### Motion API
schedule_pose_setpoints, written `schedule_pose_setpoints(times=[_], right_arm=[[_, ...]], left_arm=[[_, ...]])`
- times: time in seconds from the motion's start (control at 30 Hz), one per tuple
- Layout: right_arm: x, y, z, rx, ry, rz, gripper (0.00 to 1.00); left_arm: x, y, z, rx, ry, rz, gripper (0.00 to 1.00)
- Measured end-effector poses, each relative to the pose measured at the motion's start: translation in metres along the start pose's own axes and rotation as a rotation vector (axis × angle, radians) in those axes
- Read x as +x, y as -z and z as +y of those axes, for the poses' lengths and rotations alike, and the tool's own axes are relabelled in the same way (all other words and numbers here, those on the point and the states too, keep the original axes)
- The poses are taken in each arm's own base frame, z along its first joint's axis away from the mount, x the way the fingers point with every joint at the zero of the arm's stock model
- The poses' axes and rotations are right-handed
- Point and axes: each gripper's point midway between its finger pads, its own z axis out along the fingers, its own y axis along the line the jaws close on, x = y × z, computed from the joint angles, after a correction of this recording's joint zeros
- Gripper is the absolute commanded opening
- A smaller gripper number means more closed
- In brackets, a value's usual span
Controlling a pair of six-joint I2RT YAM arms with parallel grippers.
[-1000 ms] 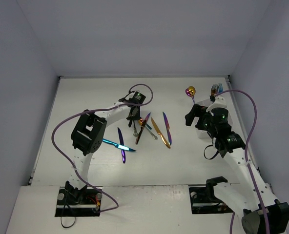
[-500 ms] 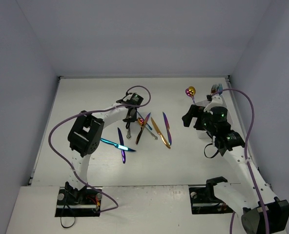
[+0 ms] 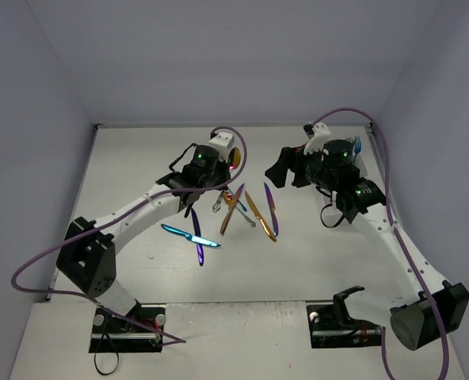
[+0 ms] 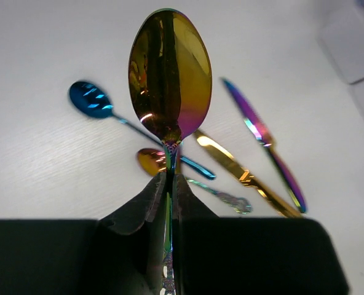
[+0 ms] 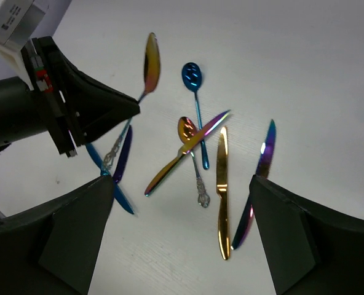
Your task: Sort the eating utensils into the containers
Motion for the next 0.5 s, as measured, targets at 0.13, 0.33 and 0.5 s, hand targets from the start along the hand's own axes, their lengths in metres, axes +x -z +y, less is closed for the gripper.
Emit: schedule_pose_setpoints(times=[0.13, 0.33, 0.5], right_arm=[[-0.006, -0.014, 0.013, -0.057, 0.024, 0.023, 0.75], [-0.003, -0.029, 0.017, -0.078, 0.040, 0.058, 0.67], [0.004, -0.038, 0.020, -0.090, 0.043, 0.084, 0.60]], left_arm=[[-0.018, 0.018, -0.038, 0.151, -0.047, -0.079, 0.00], [-0.026, 0.033, -0.073, 0.295, -0.074, -0.115, 0.00], [-0.024, 0.038, -0.088, 0.356, -0.086, -0.114, 0.00]])
